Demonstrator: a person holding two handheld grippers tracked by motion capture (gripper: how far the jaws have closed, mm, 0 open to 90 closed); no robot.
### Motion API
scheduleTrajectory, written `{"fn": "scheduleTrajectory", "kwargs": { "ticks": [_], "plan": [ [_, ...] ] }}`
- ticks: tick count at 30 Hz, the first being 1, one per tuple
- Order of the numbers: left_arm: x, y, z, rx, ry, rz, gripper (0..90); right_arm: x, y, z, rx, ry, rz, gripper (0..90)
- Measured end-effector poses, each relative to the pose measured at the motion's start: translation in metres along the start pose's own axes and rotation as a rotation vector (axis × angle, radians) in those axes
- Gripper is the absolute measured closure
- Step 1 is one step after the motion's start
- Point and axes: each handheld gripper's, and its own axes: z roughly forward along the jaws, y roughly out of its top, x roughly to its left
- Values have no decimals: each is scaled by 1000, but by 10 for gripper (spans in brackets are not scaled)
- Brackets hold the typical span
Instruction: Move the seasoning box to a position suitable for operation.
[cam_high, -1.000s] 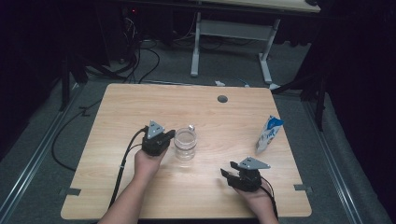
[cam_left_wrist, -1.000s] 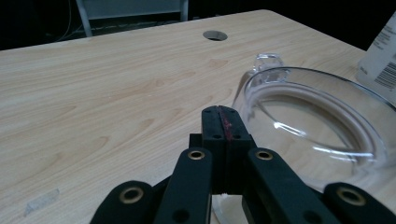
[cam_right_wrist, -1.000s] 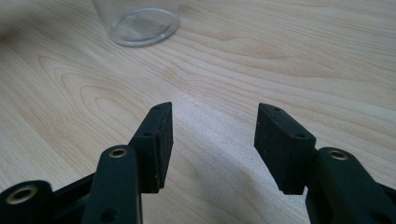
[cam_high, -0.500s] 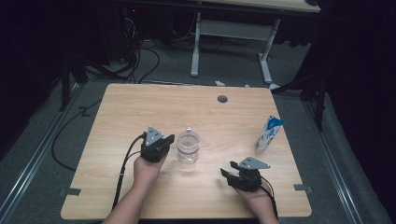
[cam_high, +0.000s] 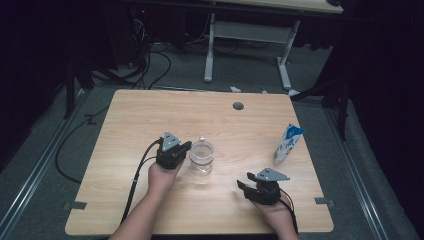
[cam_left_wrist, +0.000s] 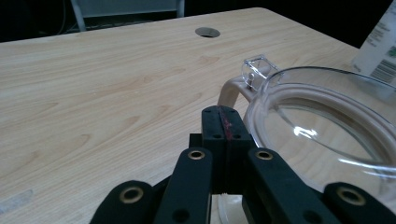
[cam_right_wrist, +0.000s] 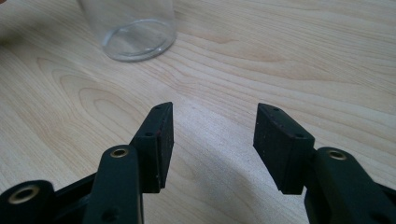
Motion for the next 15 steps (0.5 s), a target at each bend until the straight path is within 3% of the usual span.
{"fn": "scheduleTrajectory", "kwargs": {
  "ticks": [7,15],
  "plan": [
    [-8,-7,-11,-14,-24,12,900,1,0,1,5,-3,2,474],
    [-27,-13,-20,-26,-56,33,900,1,0,1,5,-3,-1,473]
  ]
}}
